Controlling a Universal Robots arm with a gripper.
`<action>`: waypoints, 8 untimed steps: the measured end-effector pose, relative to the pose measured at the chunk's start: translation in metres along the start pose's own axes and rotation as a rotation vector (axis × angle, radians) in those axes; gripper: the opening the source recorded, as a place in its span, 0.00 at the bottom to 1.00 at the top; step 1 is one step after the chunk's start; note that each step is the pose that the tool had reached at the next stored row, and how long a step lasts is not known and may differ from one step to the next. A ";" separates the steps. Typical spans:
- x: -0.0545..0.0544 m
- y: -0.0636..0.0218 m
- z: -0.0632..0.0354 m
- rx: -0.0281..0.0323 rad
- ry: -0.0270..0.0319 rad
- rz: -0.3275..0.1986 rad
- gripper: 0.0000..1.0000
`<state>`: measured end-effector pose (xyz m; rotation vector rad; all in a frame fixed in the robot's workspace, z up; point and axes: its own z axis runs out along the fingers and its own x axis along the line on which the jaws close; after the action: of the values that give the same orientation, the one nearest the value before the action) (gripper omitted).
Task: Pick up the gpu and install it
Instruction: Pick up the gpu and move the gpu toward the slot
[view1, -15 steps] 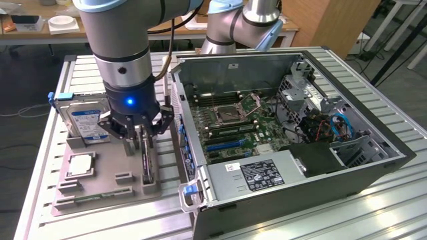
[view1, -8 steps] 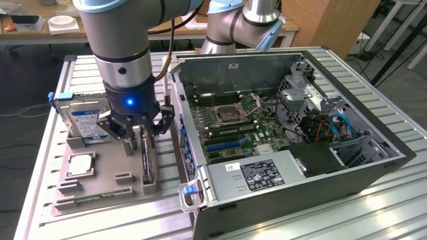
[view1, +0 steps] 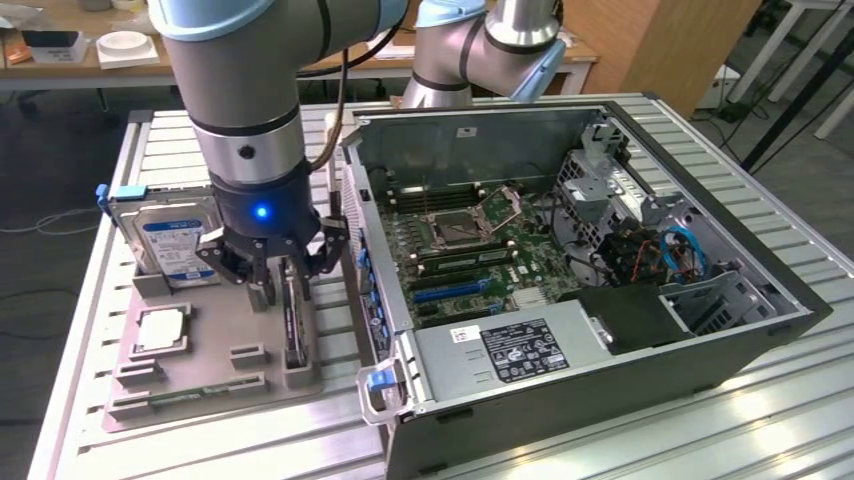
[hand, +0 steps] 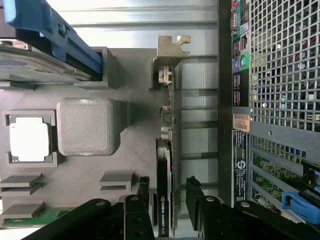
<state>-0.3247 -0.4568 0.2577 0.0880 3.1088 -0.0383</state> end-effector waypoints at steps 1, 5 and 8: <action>0.000 -0.0001 0.0009 0.0000 -0.0001 0.000 0.43; 0.000 -0.0008 0.0040 0.0000 0.0000 -0.002 0.43; 0.000 -0.0013 0.0066 -0.0002 -0.0002 -0.004 0.43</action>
<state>-0.3246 -0.4582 0.2512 0.0814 3.1088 -0.0381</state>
